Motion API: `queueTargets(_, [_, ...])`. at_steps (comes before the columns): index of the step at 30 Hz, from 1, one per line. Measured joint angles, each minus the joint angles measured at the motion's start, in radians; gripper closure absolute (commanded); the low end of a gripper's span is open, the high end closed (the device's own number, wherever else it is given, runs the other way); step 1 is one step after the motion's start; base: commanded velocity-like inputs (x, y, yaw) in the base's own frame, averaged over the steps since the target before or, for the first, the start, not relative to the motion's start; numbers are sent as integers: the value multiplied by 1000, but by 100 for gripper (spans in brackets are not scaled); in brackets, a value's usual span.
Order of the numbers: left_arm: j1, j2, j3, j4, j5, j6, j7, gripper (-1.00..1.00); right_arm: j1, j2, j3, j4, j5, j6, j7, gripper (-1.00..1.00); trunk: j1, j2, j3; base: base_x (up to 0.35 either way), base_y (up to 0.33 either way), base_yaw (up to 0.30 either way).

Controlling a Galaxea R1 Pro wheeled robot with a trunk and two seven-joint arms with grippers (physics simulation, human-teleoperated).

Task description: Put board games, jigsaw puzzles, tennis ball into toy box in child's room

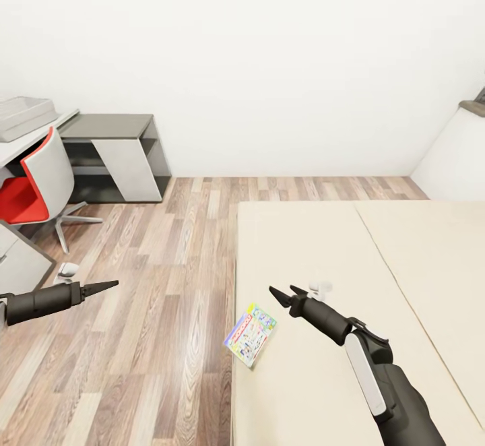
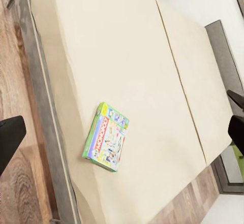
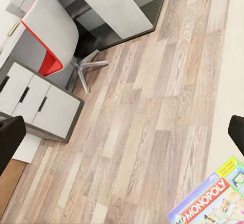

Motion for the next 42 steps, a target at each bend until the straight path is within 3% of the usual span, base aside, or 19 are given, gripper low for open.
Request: queueTargets(42, [0,-1,-1,0,1,0,0,-100,0,-1,3,-3,-1,0,-6,-100,0,0,69,0,0,0])
